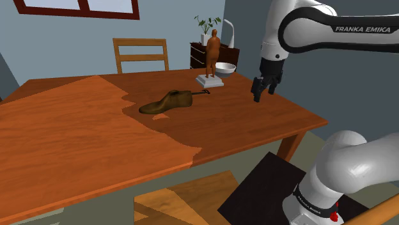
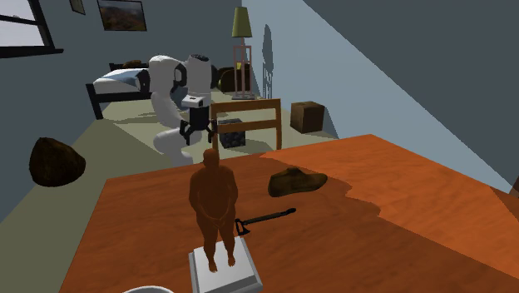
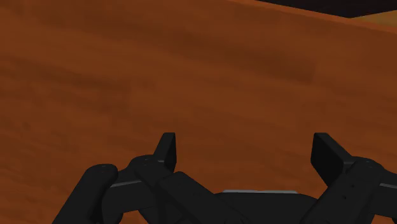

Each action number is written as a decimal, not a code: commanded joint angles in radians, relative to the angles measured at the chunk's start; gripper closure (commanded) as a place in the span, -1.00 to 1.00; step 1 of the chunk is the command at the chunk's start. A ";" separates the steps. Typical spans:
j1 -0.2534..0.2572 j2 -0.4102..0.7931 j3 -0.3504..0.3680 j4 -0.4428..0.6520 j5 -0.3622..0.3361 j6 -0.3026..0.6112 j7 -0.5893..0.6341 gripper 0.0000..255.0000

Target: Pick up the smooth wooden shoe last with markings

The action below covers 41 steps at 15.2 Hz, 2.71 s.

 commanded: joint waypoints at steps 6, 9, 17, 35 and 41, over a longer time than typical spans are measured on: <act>0.052 0.183 -0.053 0.092 -0.021 0.117 -0.172 -1.00; 0.085 0.292 -0.077 0.161 -0.021 0.173 -0.275 -1.00; 0.163 0.571 -0.107 0.379 0.020 0.267 -0.550 -1.00; 0.270 1.114 -0.003 0.993 0.128 0.233 -1.081 -1.00; 0.272 1.121 0.000 0.936 0.129 0.298 -1.089 -1.00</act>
